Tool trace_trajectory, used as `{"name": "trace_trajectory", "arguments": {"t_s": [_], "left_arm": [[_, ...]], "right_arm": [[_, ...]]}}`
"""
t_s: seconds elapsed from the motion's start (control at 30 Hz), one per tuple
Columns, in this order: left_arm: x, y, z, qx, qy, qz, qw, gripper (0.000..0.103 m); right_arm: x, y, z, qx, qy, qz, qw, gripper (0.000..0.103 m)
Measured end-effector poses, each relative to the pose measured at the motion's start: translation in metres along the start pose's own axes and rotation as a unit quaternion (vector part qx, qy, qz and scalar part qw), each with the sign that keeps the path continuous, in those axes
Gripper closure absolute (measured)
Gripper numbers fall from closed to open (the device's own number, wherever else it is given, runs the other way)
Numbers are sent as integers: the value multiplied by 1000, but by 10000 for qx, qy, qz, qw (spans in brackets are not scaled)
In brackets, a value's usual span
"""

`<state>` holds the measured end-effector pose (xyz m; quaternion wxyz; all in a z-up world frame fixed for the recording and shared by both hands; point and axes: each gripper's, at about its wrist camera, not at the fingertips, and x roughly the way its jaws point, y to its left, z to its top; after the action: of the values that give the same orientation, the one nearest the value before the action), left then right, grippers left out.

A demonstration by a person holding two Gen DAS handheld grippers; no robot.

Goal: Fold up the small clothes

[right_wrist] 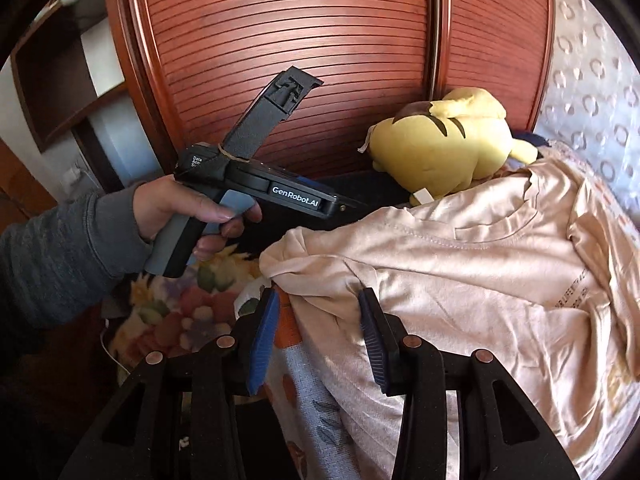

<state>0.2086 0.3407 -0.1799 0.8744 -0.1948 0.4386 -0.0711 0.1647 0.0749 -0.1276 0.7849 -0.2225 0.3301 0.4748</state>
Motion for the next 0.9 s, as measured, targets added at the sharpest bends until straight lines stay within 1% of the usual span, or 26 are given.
{"name": "trace_trajectory", "arguments": {"t_s": [0.03, 0.07, 0.1, 0.2, 0.3, 0.4, 0.5, 0.67, 0.77, 0.8, 0.9], "left_arm": [[-1, 0, -1, -30, -12, -34, 10000, 32], [-1, 1, -2, -66, -21, -78, 9999, 32], [-1, 0, -3, -102, -32, -97, 9999, 32], [-2, -1, -3, -156, -87, -166, 9997, 32], [-9, -6, 0, -175, -180, -253, 9994, 32], [-17, -12, 9, -218, -282, -448, 9984, 32], [-20, -20, 20, -240, -355, -704, 9966, 32], [-14, -36, 40, -210, -326, -928, 9949, 32], [-2, -39, 51, -421, -107, -1314, 9904, 32], [4, -39, 54, -499, -32, -1387, 9891, 32], [14, -43, 57, -577, 109, -1431, 9880, 32]], "right_arm": [[-3, -5, -2, 29, 11, -88, 10000, 94], [-4, -9, -2, 147, 11, -54, 9999, 96], [-6, -17, -3, 326, -18, 73, 9994, 97], [-24, -31, -5, 600, -293, -136, 9977, 98], [-53, -47, -9, 792, -557, -204, 9951, 98], [-68, -56, -18, 853, -542, -320, 9944, 98], [-70, -61, -27, 867, -461, -466, 9941, 98], [-74, -59, -39, 944, -378, -558, 9932, 98], [-75, -61, -42, 909, -342, -554, 9937, 98], [-72, -63, -40, 880, -346, -545, 9940, 98], [-71, -61, -39, 816, -356, -549, 9945, 98]]}}
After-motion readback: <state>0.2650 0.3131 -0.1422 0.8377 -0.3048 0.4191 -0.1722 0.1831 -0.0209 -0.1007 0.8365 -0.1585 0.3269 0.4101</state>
